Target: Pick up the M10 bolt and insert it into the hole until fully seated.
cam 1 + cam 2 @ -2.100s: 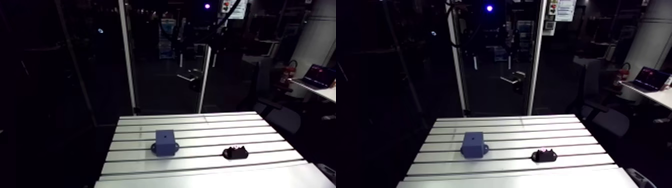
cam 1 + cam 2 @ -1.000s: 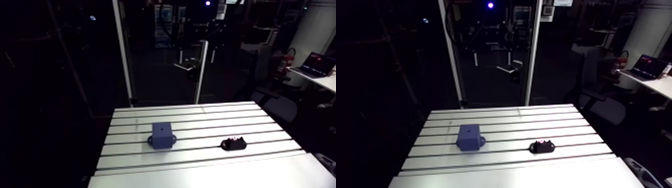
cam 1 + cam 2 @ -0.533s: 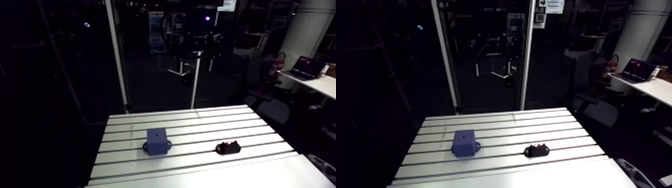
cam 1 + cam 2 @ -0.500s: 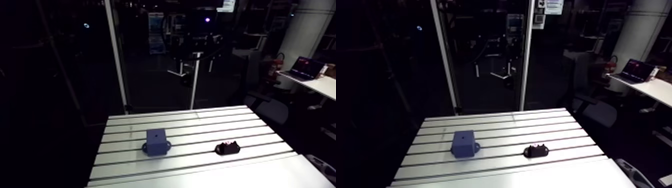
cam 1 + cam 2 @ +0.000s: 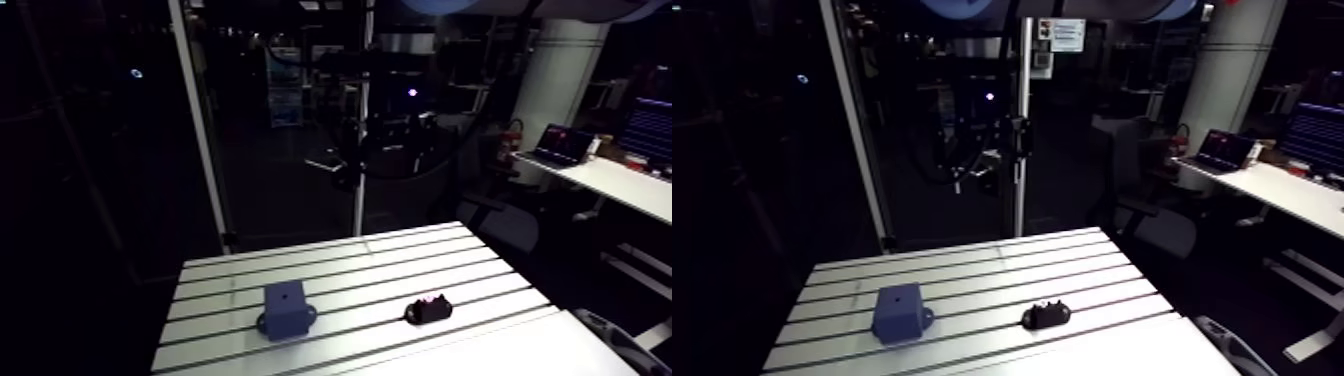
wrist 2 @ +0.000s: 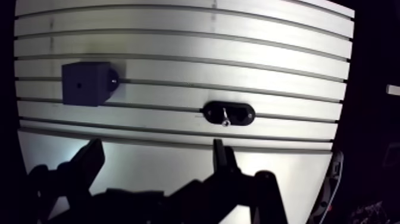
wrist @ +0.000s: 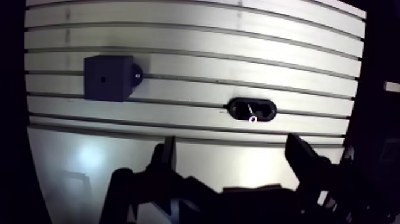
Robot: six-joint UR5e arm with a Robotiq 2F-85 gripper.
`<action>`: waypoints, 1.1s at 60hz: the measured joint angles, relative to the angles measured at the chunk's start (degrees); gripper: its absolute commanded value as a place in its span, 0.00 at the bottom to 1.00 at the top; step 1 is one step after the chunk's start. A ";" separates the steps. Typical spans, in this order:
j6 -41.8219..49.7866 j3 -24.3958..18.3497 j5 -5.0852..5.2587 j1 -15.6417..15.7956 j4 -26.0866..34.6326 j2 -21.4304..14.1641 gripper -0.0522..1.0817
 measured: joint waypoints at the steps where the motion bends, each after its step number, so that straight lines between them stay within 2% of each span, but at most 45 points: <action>1: -0.12 0.25 0.00 -0.23 -0.22 -0.02 0.06; 23: -3.53 7.36 0.20 -6.08 -8.30 -0.22 0.06; 37: -5.28 10.65 0.90 -8.86 -13.16 0.08 0.06; 46: -6.72 12.30 1.84 -10.13 -15.23 0.59 0.06; 58: -8.77 14.52 3.76 -12.37 -17.86 1.88 0.06; 66: -9.43 16.01 4.62 -13.57 -19.89 3.05 0.06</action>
